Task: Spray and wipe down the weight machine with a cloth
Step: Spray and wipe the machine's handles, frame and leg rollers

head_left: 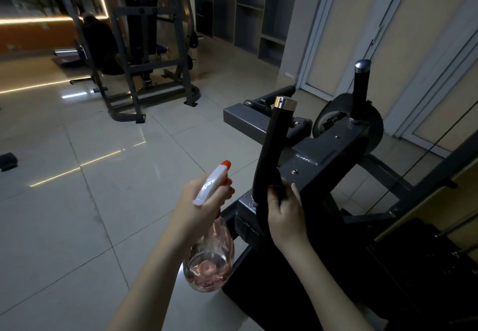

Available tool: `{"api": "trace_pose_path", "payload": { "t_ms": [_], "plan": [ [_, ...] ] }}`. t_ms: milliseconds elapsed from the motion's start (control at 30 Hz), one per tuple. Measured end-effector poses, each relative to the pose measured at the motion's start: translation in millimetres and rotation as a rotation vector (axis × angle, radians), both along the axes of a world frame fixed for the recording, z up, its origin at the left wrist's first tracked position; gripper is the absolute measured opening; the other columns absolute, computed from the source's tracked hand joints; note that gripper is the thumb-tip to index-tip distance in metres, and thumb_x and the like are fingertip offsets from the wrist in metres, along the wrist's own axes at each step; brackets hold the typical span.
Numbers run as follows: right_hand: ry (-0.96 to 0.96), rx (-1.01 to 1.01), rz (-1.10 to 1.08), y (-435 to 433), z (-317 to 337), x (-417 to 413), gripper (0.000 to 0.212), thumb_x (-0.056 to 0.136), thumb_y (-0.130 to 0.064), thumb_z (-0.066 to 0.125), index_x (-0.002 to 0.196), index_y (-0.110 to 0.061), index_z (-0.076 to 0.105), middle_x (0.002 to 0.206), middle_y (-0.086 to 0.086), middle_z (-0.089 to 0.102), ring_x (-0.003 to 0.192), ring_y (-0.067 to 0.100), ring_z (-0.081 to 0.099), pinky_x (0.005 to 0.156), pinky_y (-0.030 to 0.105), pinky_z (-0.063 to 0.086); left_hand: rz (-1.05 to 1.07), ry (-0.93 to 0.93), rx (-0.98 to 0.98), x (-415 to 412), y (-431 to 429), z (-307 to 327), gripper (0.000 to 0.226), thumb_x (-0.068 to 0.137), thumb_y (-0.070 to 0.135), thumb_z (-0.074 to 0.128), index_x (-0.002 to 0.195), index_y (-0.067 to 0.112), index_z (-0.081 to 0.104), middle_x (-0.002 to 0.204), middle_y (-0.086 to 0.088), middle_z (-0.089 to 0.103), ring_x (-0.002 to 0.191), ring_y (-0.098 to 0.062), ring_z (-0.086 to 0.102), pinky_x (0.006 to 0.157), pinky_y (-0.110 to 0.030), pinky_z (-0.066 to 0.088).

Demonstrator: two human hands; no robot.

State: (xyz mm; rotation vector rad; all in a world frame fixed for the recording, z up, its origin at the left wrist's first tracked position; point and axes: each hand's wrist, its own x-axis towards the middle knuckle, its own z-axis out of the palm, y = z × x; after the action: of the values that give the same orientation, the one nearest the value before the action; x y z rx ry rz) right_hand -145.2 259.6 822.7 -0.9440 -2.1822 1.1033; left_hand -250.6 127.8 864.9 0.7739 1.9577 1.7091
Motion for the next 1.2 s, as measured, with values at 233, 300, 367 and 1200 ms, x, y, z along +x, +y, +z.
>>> {"api": "trace_pose_path", "payload": {
  "t_ms": [233,300,367,1200],
  "plan": [
    [0.106,0.02,0.011,20,5,11,0.027,0.094,-0.006,0.048,0.119,-0.008,0.056,0.111,0.006,0.06,0.111,0.024,0.056,0.095,0.021,0.039,-0.033,0.022,-0.007,-2,3,3,0.046,0.065,0.053,0.056,0.088,0.014,0.067,0.085,-0.009,0.071,0.083,-0.028,0.069,0.081,-0.057,0.051],
    [0.206,0.019,-0.082,26,17,4,0.03,0.092,0.0,0.046,0.119,-0.007,0.057,0.104,-0.004,0.059,0.102,0.014,0.054,0.086,0.006,0.035,-0.033,0.03,-0.027,-4,4,2,0.044,0.064,0.052,0.056,0.087,0.016,0.067,0.085,-0.009,0.071,0.082,-0.028,0.069,0.08,-0.054,0.053],
    [0.173,0.074,-0.005,30,24,-9,0.036,0.086,0.004,0.045,0.114,-0.013,0.061,0.105,-0.007,0.059,0.104,0.01,0.05,0.099,0.015,0.035,-0.036,0.04,-0.04,-5,6,0,0.043,0.064,0.051,0.056,0.084,0.014,0.065,0.082,-0.012,0.07,0.078,-0.034,0.066,0.077,-0.052,0.054],
    [0.037,0.046,0.036,35,6,4,0.025,0.093,-0.009,0.045,0.111,-0.01,0.063,0.101,0.007,0.065,0.098,0.021,0.057,0.083,0.022,0.038,-0.165,0.028,-0.024,10,6,0,0.041,0.065,0.043,0.058,0.085,0.008,0.059,0.085,-0.036,0.056,0.073,-0.026,0.055,0.072,-0.059,0.049]
  ]
}}
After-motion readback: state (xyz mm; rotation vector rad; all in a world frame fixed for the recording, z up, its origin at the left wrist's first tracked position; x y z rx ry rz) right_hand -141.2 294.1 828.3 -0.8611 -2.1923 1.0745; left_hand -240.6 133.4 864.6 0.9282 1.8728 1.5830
